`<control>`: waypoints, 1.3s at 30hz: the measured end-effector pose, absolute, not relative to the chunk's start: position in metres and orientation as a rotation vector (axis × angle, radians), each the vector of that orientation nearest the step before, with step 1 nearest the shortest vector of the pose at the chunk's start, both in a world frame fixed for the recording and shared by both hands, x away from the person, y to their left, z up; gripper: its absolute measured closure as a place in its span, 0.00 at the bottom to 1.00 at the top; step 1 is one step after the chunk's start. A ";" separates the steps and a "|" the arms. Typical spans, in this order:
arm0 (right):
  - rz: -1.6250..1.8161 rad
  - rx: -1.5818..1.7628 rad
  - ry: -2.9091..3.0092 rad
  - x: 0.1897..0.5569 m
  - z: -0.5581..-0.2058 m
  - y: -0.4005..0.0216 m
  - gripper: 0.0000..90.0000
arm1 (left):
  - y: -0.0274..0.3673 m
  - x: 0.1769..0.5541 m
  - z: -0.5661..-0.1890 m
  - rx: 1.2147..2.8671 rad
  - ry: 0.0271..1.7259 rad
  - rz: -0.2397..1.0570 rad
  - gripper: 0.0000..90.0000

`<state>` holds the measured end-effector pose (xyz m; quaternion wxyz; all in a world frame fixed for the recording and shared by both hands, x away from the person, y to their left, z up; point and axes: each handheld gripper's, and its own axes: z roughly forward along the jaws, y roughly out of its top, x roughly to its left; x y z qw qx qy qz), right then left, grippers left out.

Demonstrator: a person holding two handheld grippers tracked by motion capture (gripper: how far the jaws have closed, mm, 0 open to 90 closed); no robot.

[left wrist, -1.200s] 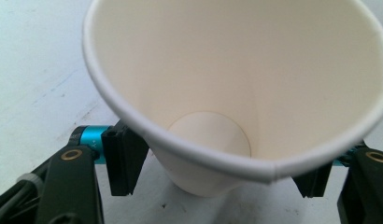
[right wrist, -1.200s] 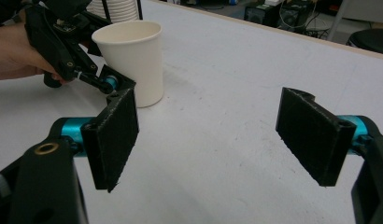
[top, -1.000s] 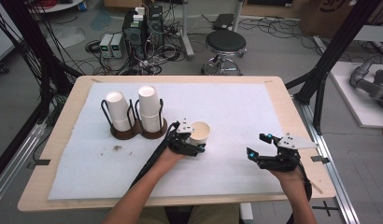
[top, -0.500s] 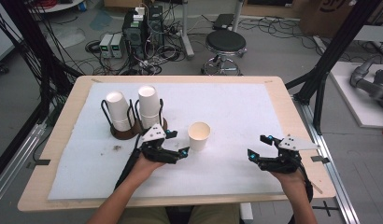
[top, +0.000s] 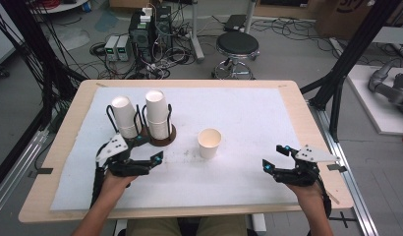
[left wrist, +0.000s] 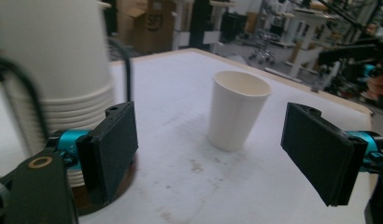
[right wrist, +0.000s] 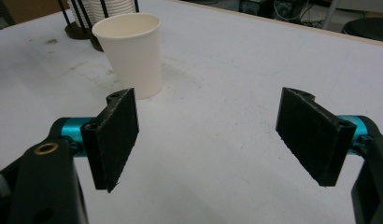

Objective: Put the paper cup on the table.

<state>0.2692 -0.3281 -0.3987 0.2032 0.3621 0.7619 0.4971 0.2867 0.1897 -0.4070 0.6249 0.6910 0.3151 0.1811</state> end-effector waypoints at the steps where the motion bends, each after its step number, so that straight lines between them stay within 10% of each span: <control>1: 1.390 1.022 2.122 0.268 -0.399 -0.328 0.24 | 0.196 0.285 -0.406 1.574 0.732 0.435 0.21; 39: 1.340 1.044 2.082 0.263 -0.402 -0.324 0.24 | 0.246 0.261 -0.414 1.489 0.782 0.564 0.21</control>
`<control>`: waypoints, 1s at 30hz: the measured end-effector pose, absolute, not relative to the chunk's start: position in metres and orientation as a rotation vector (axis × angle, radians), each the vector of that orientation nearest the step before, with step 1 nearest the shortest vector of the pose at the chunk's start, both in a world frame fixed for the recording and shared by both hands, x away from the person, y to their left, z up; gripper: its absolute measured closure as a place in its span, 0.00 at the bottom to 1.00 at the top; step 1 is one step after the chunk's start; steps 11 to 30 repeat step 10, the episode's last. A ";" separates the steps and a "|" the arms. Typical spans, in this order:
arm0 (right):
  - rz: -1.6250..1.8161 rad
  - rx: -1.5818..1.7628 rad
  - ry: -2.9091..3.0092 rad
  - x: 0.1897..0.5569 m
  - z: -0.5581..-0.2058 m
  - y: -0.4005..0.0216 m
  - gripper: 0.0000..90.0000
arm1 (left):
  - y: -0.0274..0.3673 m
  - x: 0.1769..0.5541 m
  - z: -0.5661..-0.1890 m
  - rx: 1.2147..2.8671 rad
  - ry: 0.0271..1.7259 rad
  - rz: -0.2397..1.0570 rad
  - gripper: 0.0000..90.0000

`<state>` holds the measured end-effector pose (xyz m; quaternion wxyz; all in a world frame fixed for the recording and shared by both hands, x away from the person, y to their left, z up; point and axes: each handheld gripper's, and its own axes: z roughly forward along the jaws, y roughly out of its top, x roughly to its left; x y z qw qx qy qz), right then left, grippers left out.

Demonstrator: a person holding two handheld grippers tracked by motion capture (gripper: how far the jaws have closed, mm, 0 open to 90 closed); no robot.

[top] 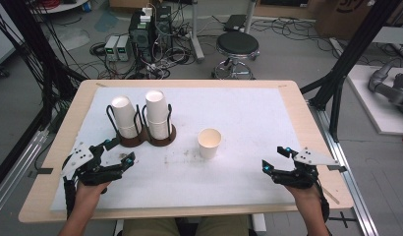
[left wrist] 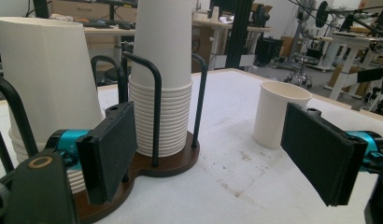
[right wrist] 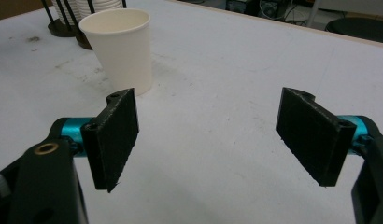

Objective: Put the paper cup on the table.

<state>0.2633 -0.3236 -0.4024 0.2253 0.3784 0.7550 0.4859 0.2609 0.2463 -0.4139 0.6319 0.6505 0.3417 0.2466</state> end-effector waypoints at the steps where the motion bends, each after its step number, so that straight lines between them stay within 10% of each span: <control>1: 1.342 1.047 2.078 0.263 -0.402 -0.324 0.24 | 0.246 0.261 -0.414 1.489 0.782 0.566 0.21; 30: 1.354 1.047 2.075 0.266 -0.403 -0.325 0.24 | 0.246 0.260 -0.415 1.485 0.799 0.575 0.21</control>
